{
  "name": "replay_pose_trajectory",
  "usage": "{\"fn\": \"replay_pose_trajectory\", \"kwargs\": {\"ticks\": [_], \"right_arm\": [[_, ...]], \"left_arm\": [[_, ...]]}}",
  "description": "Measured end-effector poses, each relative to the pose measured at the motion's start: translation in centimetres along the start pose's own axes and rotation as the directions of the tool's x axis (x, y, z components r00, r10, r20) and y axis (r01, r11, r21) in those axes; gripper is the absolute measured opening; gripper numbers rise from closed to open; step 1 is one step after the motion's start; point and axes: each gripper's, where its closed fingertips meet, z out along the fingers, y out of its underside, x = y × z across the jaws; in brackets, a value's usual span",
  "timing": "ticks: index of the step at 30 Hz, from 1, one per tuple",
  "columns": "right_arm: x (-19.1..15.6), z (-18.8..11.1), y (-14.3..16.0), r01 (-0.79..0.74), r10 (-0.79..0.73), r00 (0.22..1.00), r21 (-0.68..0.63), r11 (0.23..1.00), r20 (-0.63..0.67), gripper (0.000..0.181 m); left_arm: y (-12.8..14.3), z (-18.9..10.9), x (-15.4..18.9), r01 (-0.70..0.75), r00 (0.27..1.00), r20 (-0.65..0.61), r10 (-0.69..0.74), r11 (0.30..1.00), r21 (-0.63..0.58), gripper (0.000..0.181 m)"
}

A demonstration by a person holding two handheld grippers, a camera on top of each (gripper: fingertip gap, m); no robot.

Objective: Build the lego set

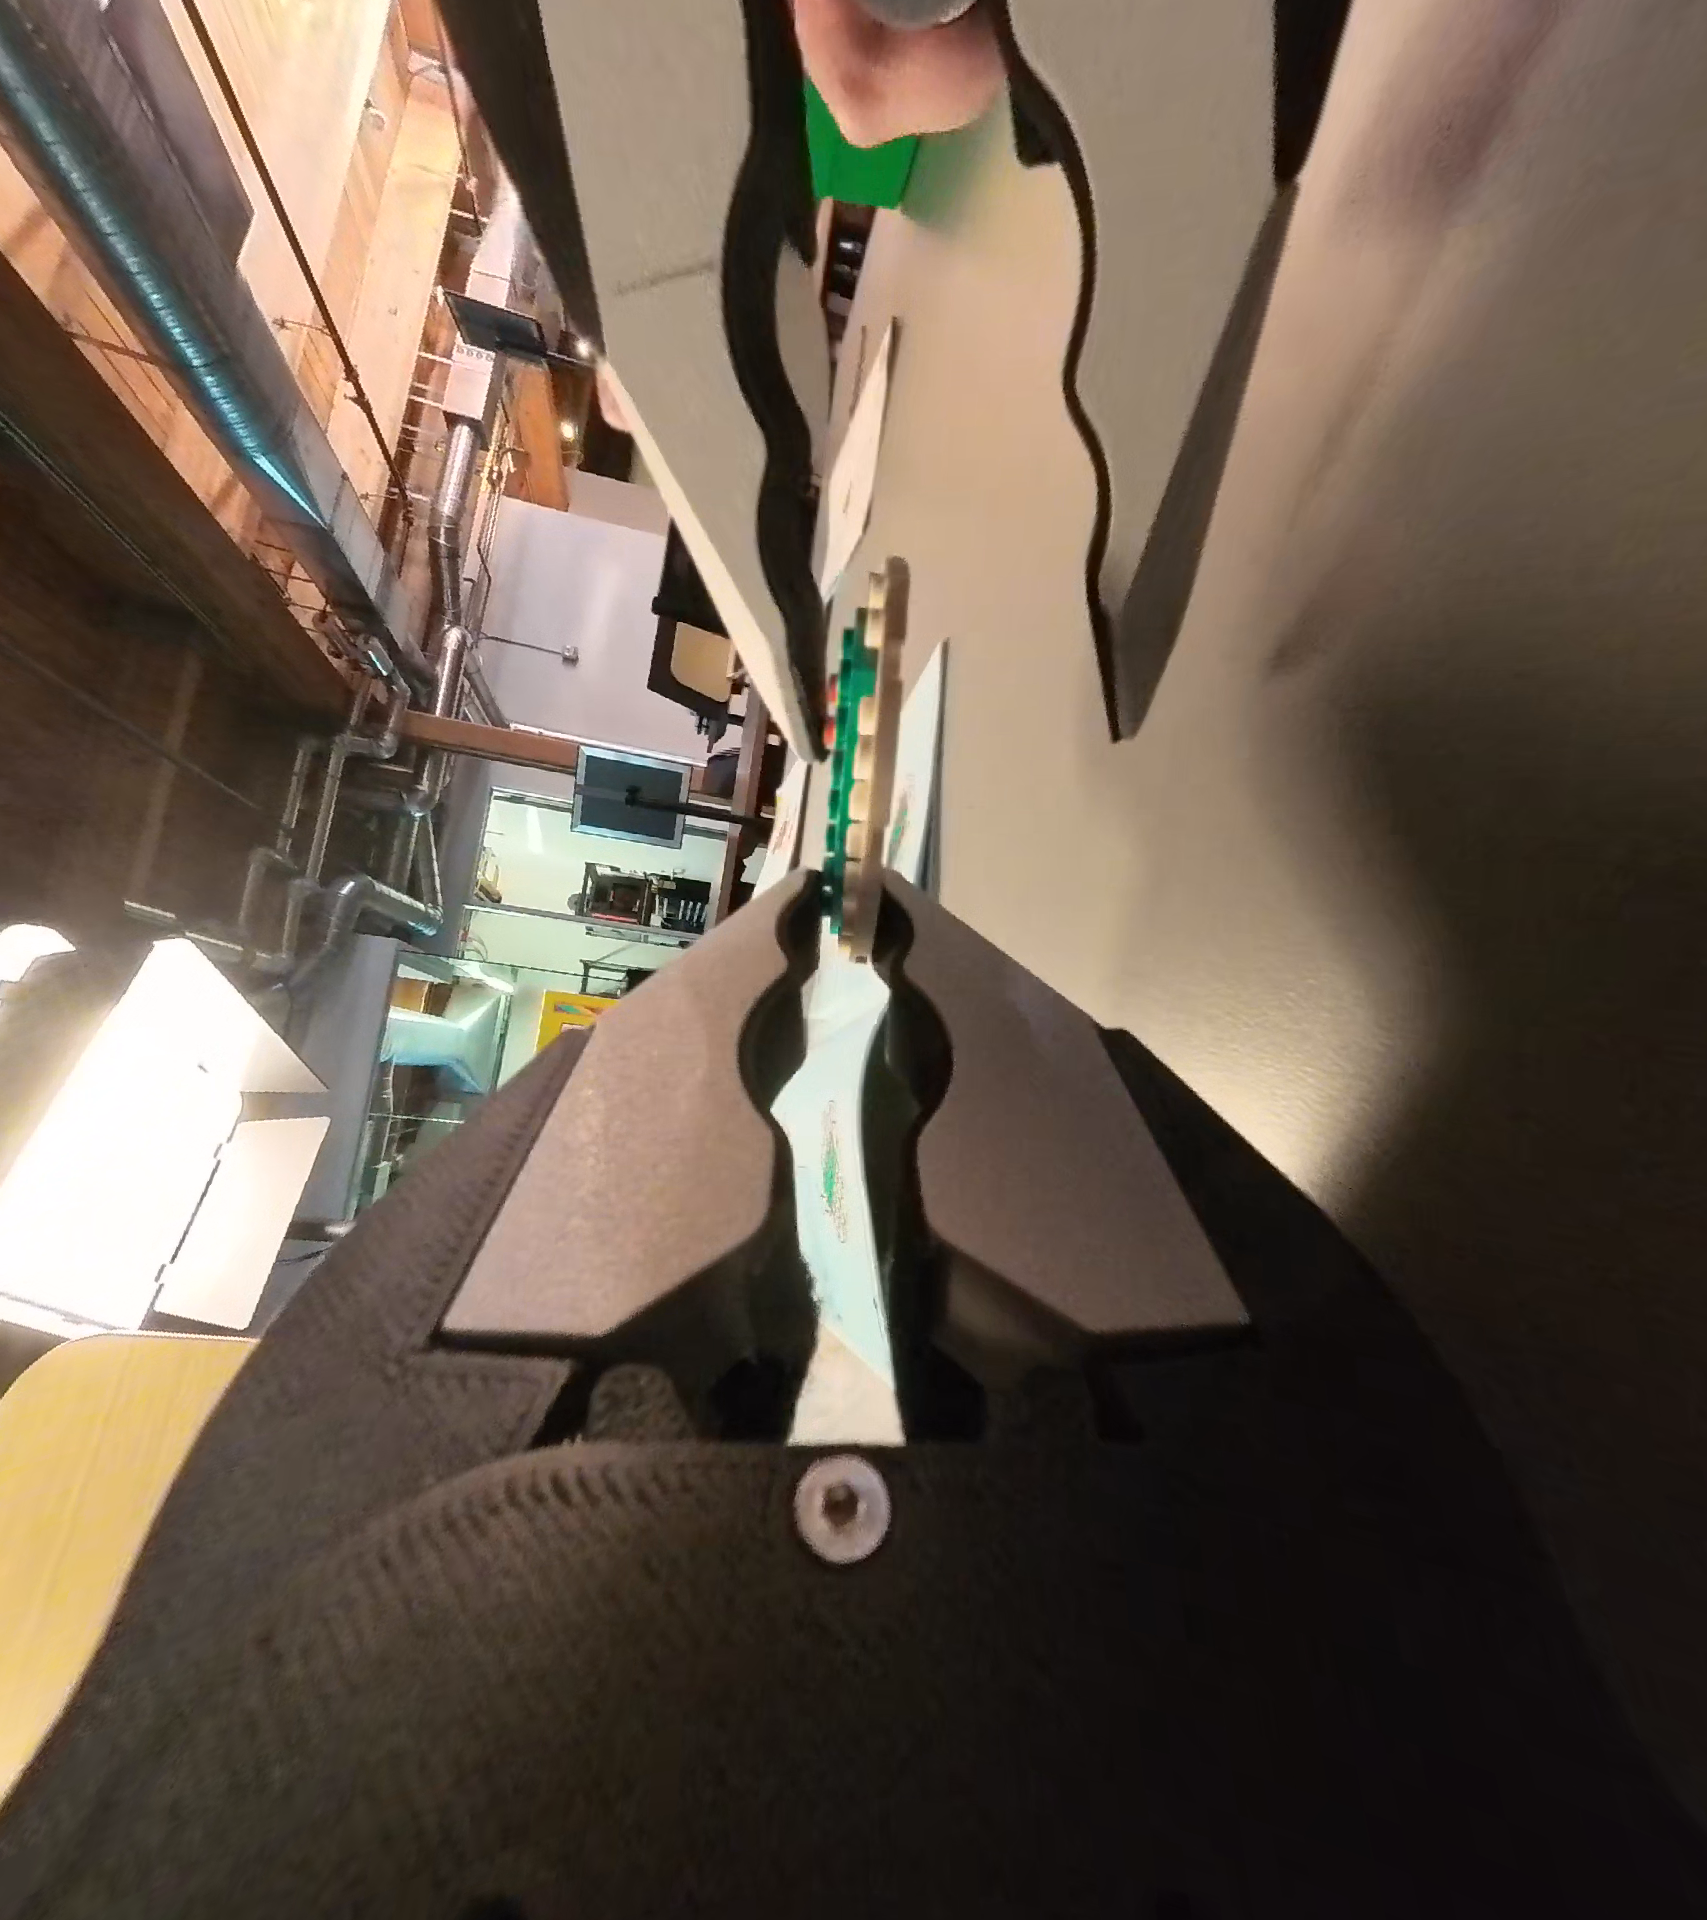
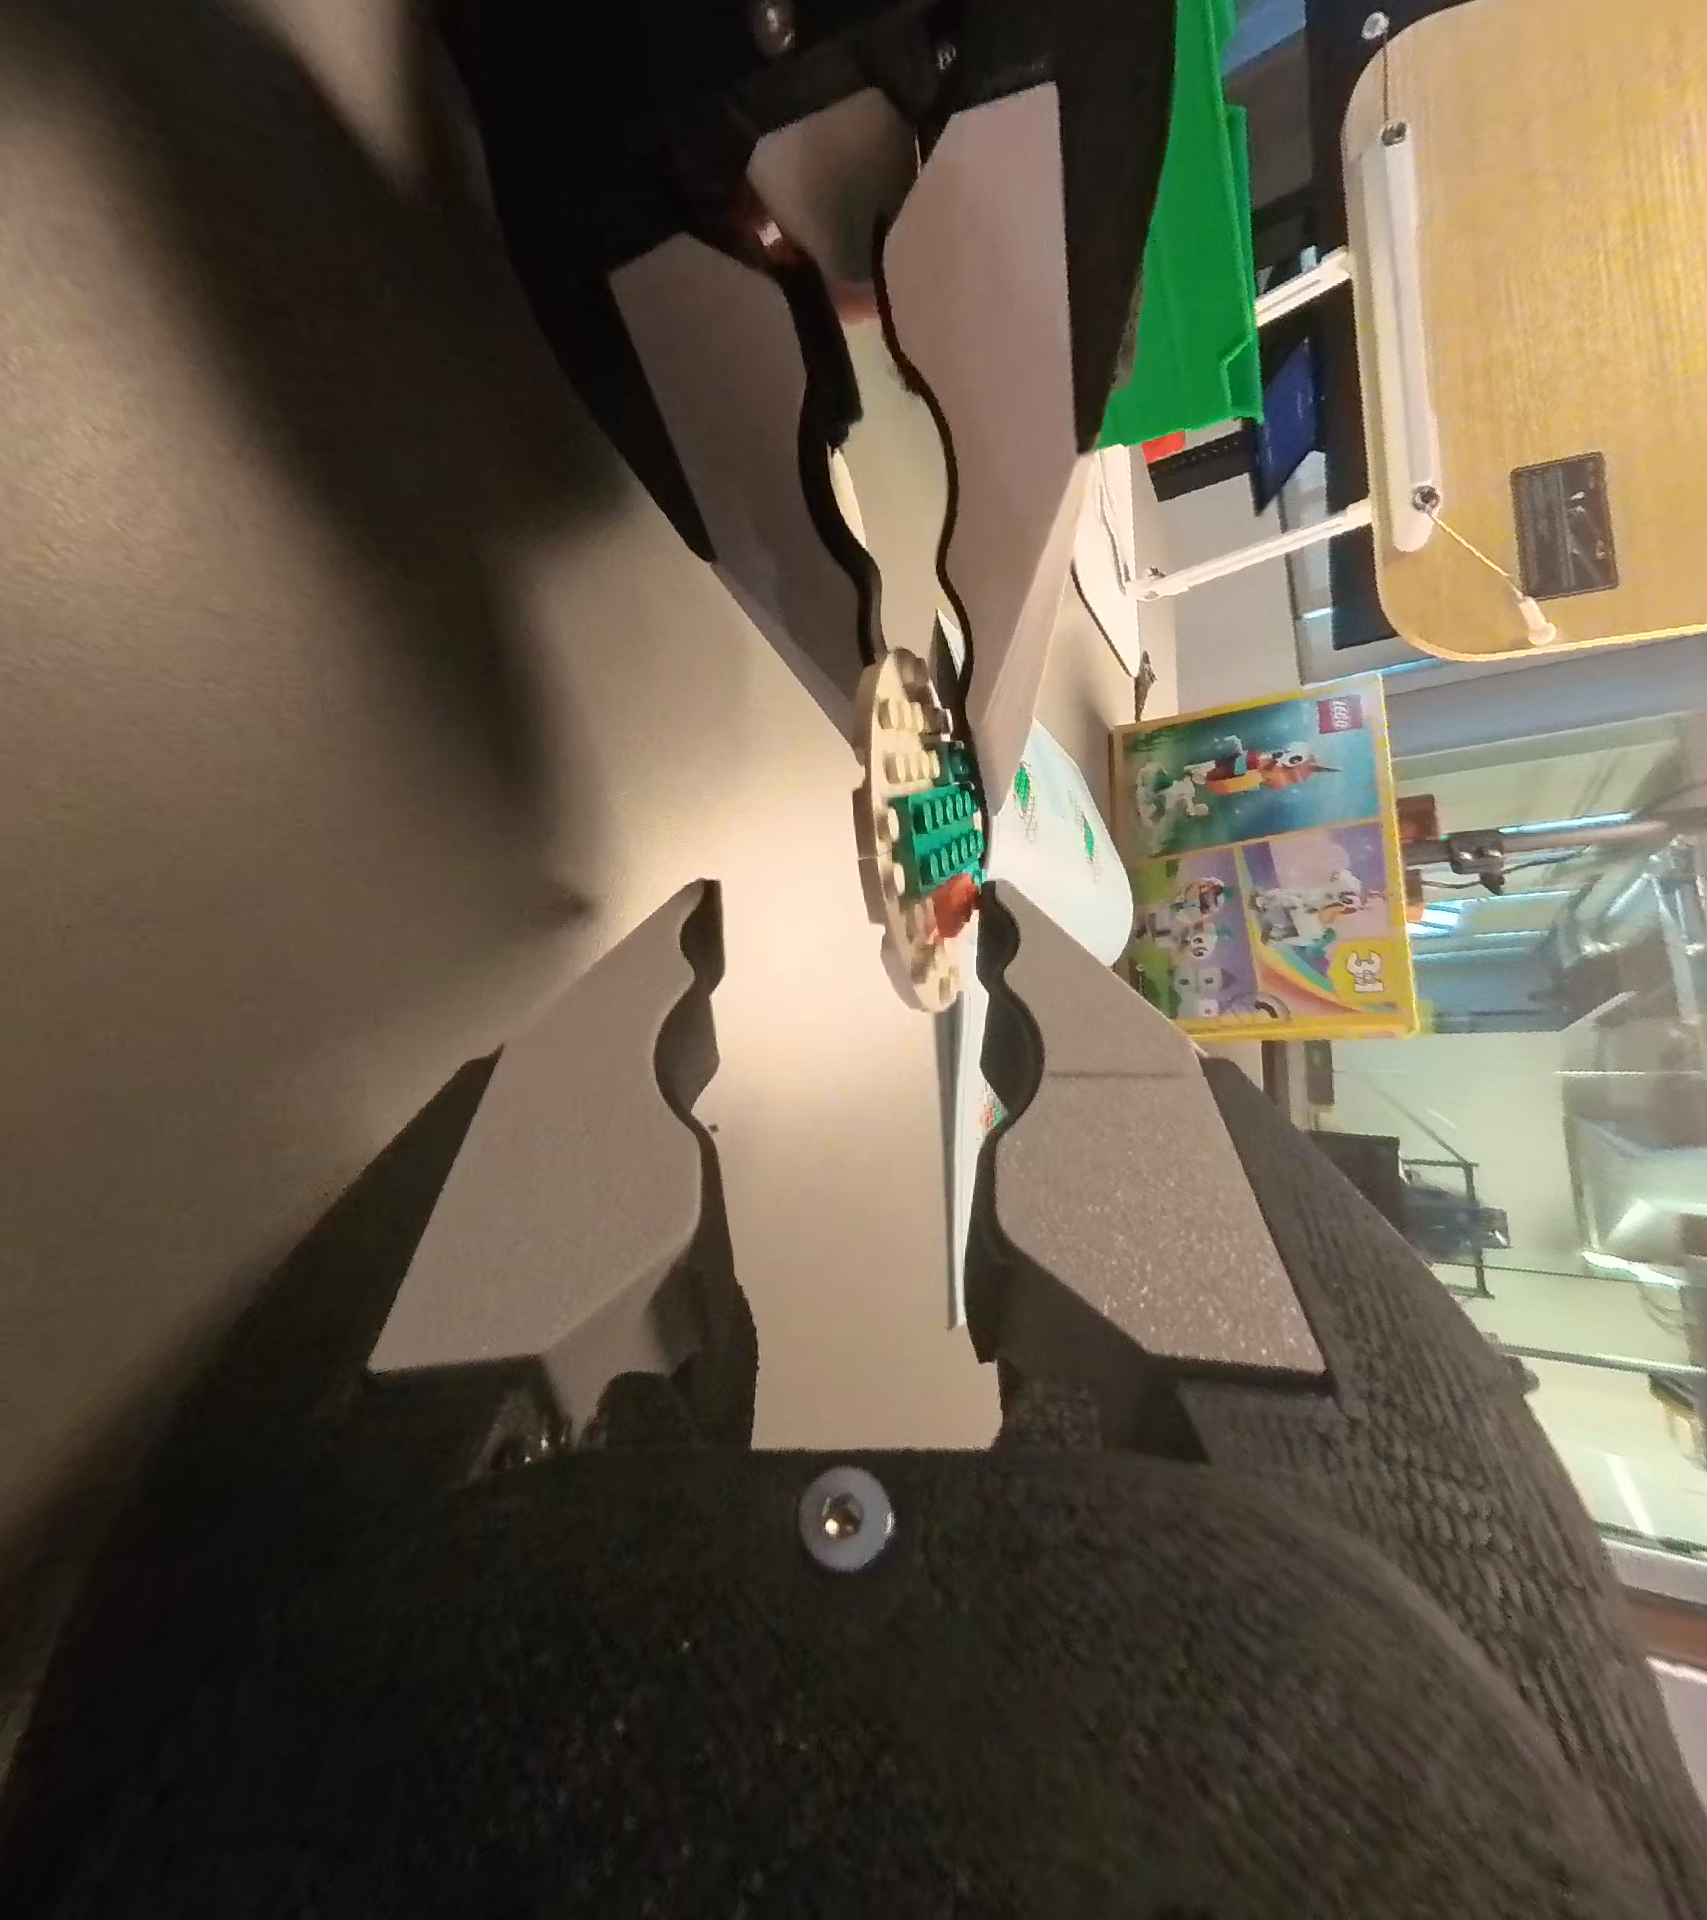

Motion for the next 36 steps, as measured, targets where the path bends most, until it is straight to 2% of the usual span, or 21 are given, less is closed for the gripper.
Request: {"fn": "replay_pose_trajectory", "kwargs": {"ticks": [5, 9, 13, 19, 23, 25, 26, 28, 32, 34, 35, 36], "right_arm": [[0.0, 0.4, 0.3, 0.01, -0.012, 0.999, -0.034, 0.999, -0.043, 0.042], [0.9, 0.3, 0.4, 0.053, -0.06, 0.991, -0.059, 0.997, -0.123, 0.012], [1.2, 0.1, 0.4, 0.107, -0.117, 0.984, -0.082, 0.991, -0.136, 0.006], [1.0, 0.2, 0.4, 0.174, -0.189, 0.972, -0.117, 0.978, -0.138, 0.006], [1.2, -0.1, 0.2, 0.081, -0.085, 0.984, -0.031, 0.996, -0.157, 0.008], [1.0, -0.1, 0.7, 0.027, -0.029, 0.992, -0.025, 0.999, -0.121, 0.039], [1.0, -0.1, 1.3, 0.009, -0.013, 0.993, -0.038, 0.999, -0.113, 0.044], [1.1, -0.3, 1.4, 0.037, -0.039, 0.992, -0.023, 0.999, -0.123, 0.036], [1.3, -0.3, 0.3, 0.113, -0.104, 0.98, 0.043, 0.993, -0.167, 0.005], [1.5, 0.1, 0.4, 0.108, -0.096, 0.977, 0.053, 0.993, -0.191, 0.004], [1.8, 0.3, 0.7, 0.099, -0.088, 0.974, 0.046, 0.994, -0.209, 0.004], [2.2, 0.5, 1.3, 0.099, -0.089, 0.97, 0.029, 0.995, -0.228, 0.004]], "left_arm": [[0.0, 0.0, 0.4, 0.012, 1.0, -0.026, -0.013, 1.0, -0.008, 0.007], [-0.2, 0.0, 0.9, 0.027, 0.998, -0.057, -0.027, 1.0, 0.0, 0.008], [-0.4, -0.1, 1.0, 0.058, 0.995, -0.077, -0.058, 0.998, 0.004, 0.007], [-0.3, -0.1, 1.3, 0.04, 0.996, -0.084, -0.04, 0.999, -0.002, 0.007], [-0.6, -0.1, 0.9, 0.043, 0.997, -0.062, -0.042, 0.999, 0.014, 0.007], [-0.5, -0.1, 0.7, 0.048, 0.997, -0.055, -0.047, 0.999, 0.014, 0.007], [-0.5, -0.2, 0.6, 0.053, 0.997, -0.056, -0.052, 0.998, 0.019, 0.007], [-0.5, -0.3, 0.6, 0.07, 0.996, -0.062, -0.068, 0.997, 0.033, 0.007], [-0.8, -0.4, 0.8, 0.073, 0.995, -0.073, -0.07, 0.996, 0.045, 0.007], [-0.4, -0.4, 0.7, 0.107, 0.992, -0.076, -0.104, 0.993, 0.042, 0.008], [-0.1, -0.5, 0.7, 0.158, 0.983, -0.097, -0.154, 0.987, 0.038, 0.014], [0.6, -0.7, 0.5, 0.205, 0.973, -0.109, -0.203, 0.979, 0.007, 0.033]]}}
